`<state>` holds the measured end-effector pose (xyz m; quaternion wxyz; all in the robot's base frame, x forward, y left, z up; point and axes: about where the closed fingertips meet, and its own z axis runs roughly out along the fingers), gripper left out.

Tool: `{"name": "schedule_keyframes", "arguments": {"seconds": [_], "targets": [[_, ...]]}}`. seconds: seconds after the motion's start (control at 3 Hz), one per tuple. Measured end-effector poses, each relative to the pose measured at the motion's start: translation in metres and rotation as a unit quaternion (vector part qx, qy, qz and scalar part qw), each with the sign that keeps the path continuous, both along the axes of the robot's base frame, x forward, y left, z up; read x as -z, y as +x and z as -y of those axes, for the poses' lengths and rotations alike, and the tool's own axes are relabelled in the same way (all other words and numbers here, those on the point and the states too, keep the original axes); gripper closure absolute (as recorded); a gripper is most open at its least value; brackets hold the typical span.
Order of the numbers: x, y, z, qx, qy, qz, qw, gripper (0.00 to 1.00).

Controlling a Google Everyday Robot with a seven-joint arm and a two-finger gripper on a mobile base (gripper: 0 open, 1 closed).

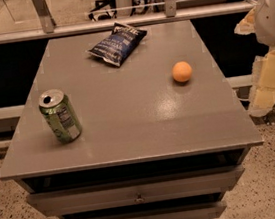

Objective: Knock green can over

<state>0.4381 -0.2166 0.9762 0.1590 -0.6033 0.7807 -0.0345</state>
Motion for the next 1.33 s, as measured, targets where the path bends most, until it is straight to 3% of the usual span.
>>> {"name": "schedule_keyframes", "arguments": {"seconds": [0.33, 0.67, 1.0, 1.33], "targets": [[0.0, 0.0, 0.0, 0.0, 0.0, 0.0, 1.0, 0.0], [0.004, 0.007, -0.015, 0.0, 0.035, 0.005, 0.9994, 0.0], [0.027, 0.026, -0.082, -0.015, 0.163, -0.002, 0.9865, 0.0], [0.027, 0.032, -0.14, -0.04, 0.253, -0.008, 0.9666, 0.0]]}}
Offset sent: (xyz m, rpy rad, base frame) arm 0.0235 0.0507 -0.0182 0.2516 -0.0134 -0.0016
